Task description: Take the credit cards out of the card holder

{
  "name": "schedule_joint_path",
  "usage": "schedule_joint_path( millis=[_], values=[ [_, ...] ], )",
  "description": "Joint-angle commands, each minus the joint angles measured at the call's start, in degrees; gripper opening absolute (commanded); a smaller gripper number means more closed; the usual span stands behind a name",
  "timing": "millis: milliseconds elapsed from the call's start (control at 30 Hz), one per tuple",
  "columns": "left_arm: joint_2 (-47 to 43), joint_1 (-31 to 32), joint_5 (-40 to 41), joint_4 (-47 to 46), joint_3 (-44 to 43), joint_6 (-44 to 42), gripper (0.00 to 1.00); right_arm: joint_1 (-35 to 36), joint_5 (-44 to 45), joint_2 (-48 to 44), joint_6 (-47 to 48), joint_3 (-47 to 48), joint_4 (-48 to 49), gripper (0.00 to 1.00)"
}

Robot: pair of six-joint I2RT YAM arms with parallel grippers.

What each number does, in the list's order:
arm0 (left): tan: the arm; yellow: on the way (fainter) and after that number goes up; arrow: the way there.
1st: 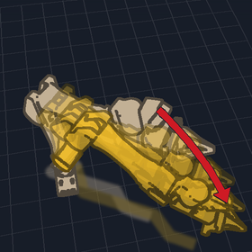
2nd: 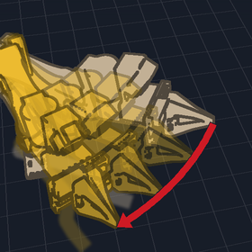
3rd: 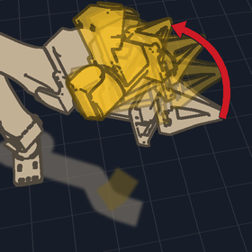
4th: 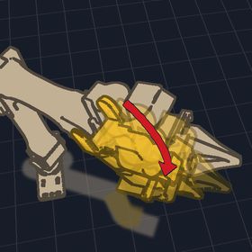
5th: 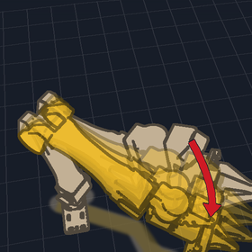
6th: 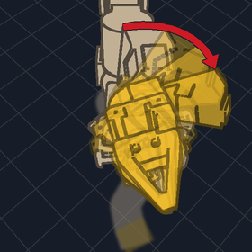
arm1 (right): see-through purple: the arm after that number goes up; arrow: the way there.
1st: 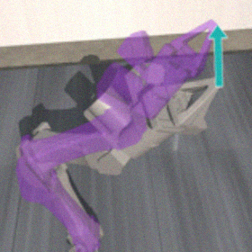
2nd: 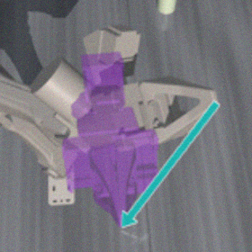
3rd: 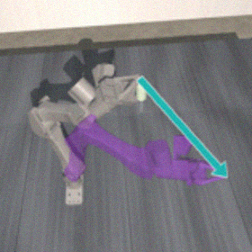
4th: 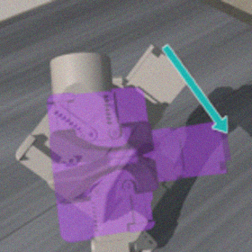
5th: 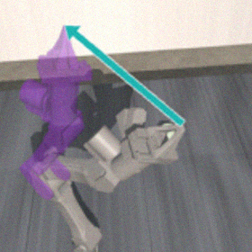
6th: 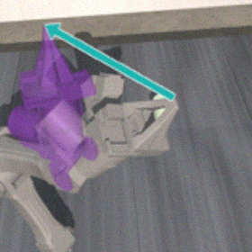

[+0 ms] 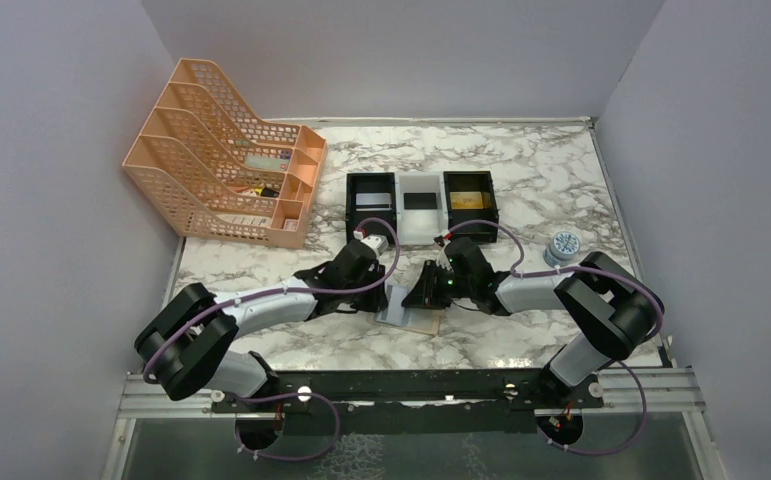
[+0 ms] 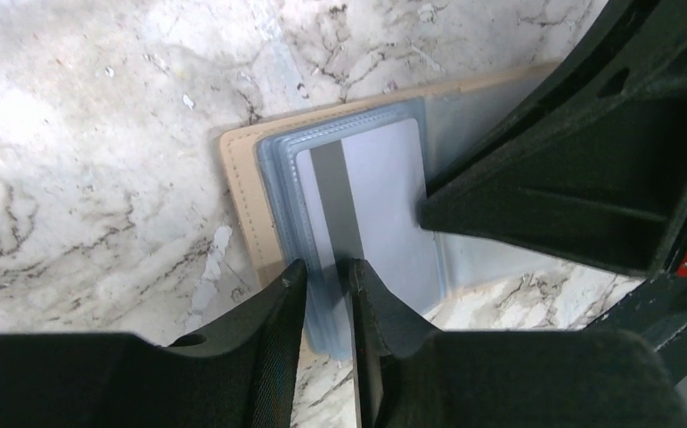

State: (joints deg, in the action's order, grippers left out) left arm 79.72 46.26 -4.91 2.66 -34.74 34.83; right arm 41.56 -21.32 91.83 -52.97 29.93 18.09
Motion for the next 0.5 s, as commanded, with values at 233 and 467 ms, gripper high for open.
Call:
schedule_joint_path(
  millis=[233, 467],
  values=[
    [-2.9, 1.4, -1.2, 2.1, 3.3, 1.2, 0.21, -0.2, -1.8, -0.4, 2.4, 2.1, 0.5, 0.01],
    [-3.2, 1.4, 2.6, 4.0, 0.9, 0.9, 0.3, -0.3, 1.8, -1.7, 6.4, 3.4, -5.3, 0.01]
  ],
)
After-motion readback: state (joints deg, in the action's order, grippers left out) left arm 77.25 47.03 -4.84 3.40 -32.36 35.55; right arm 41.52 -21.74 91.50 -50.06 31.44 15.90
